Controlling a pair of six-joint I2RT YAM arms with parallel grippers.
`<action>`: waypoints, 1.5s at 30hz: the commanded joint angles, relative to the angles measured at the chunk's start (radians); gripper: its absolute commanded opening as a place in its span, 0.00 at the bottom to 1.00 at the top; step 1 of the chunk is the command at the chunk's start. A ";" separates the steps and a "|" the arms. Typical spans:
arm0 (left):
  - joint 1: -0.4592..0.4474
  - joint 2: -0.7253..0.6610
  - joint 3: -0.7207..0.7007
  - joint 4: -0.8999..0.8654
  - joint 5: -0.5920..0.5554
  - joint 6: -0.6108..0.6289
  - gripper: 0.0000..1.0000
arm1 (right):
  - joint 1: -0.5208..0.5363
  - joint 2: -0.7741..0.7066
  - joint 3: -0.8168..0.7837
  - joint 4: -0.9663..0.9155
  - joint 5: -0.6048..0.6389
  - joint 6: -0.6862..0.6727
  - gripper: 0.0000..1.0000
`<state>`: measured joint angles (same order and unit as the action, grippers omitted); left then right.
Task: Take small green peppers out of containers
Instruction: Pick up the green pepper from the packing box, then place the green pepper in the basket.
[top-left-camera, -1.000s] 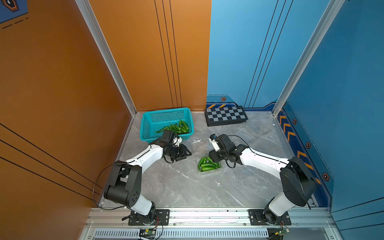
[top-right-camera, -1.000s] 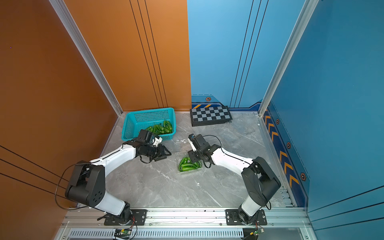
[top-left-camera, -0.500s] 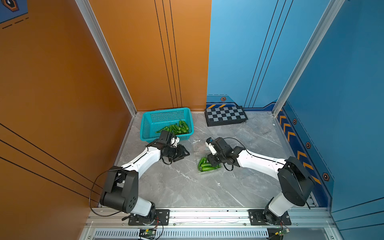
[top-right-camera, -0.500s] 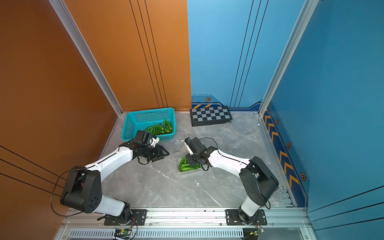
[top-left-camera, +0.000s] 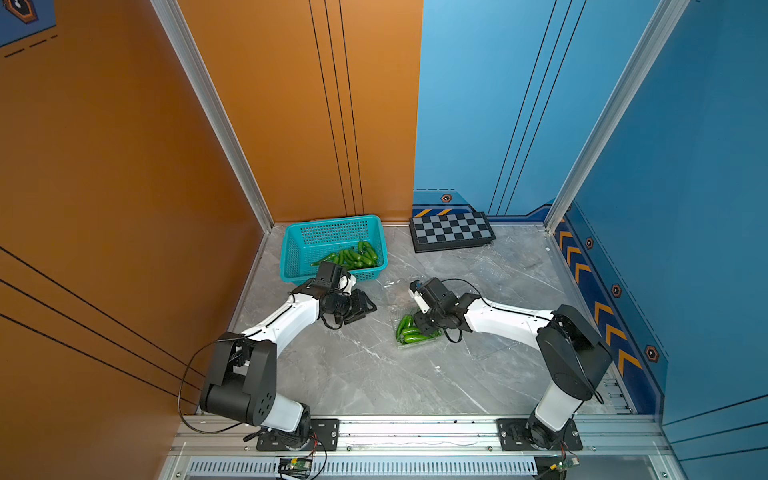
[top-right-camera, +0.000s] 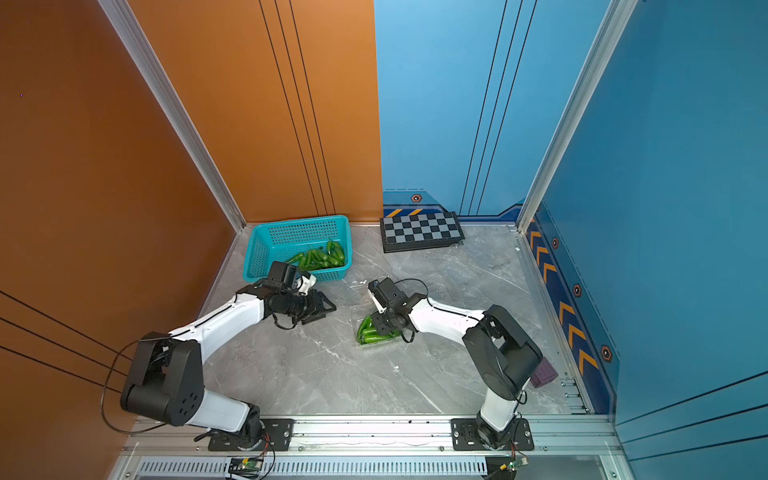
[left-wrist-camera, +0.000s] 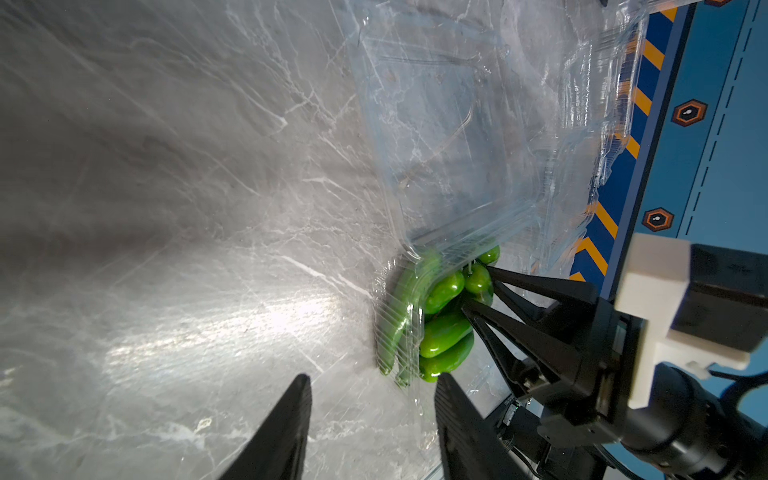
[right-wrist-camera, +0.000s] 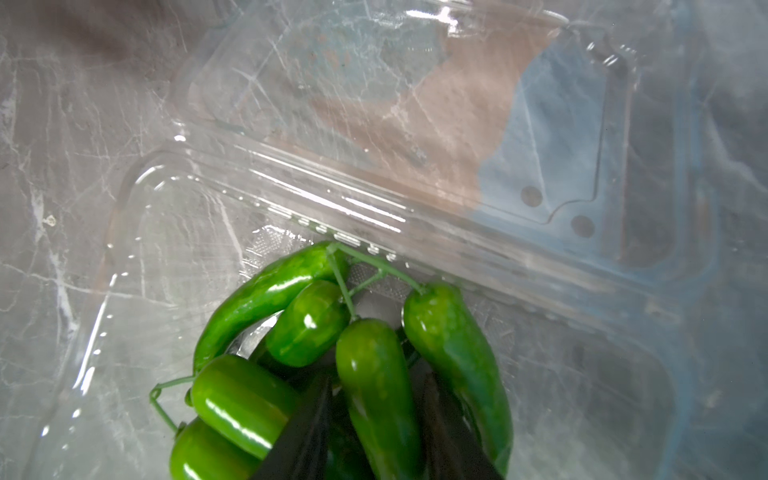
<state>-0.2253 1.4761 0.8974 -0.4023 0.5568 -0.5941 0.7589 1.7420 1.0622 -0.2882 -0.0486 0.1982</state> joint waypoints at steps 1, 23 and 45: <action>0.012 -0.020 -0.015 -0.020 -0.008 0.022 0.51 | -0.006 0.014 0.024 -0.019 0.020 -0.004 0.31; 0.030 -0.059 0.000 -0.020 -0.024 0.016 0.50 | -0.012 -0.243 0.028 -0.088 0.018 -0.026 0.10; 0.136 -0.320 -0.126 -0.020 -0.049 -0.059 0.57 | -0.092 0.305 0.826 0.008 -0.306 -0.095 0.12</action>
<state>-0.0967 1.2011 0.8017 -0.4095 0.5289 -0.6315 0.7006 1.9427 1.7821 -0.3012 -0.2581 0.1047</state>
